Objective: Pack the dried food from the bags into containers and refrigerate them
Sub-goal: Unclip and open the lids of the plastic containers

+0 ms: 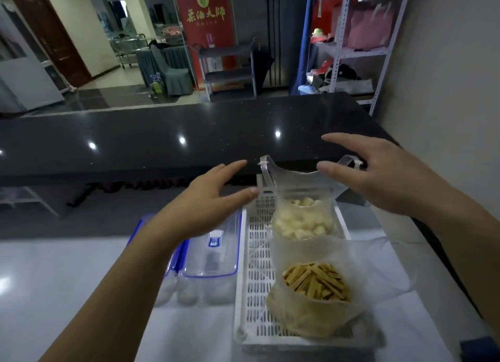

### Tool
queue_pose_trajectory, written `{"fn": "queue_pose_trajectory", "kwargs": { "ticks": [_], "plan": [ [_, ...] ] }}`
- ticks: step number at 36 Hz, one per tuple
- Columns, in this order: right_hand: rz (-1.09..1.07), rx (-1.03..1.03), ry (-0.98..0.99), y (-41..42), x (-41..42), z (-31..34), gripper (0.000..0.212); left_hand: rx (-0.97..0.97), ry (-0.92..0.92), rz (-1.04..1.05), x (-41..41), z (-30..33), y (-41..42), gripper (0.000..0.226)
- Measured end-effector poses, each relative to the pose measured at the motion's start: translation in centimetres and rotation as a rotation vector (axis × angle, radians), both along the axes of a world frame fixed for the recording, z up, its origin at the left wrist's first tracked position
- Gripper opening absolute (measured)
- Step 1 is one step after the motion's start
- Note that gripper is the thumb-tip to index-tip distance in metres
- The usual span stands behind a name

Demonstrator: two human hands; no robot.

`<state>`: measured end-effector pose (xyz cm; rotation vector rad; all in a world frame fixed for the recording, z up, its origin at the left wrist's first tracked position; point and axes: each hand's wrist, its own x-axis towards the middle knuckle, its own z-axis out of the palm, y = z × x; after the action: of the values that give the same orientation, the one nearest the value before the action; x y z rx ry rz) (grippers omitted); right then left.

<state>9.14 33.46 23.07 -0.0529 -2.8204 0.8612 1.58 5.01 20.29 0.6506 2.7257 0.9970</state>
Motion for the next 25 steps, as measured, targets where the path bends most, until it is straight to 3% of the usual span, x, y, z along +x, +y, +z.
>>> {"fn": "queue_pose_trajectory", "kwargs": {
  "ticks": [6,12,16,22,25],
  "plan": [
    [0.225,0.12,-0.007,-10.0,2.8,-1.1,0.081,-0.172,0.152,0.094,3.7,-5.0,-5.5,0.082],
    [0.441,0.15,-0.106,-17.7,3.9,-5.2,0.082,-0.335,0.074,0.258,6.8,-12.7,-13.0,0.092],
    [0.52,0.292,-0.11,-20.7,4.2,-7.2,0.077,-0.408,-0.002,0.358,7.8,-15.8,-17.2,0.097],
    [0.618,0.221,-0.126,-24.9,5.0,-8.3,0.073,-0.472,-0.044,0.354,5.8,-18.5,-20.6,0.099],
    [0.597,0.201,-0.228,-27.2,4.0,-9.8,0.076,-0.498,-0.036,0.303,3.6,-19.3,-21.4,0.1]
  ]
}}
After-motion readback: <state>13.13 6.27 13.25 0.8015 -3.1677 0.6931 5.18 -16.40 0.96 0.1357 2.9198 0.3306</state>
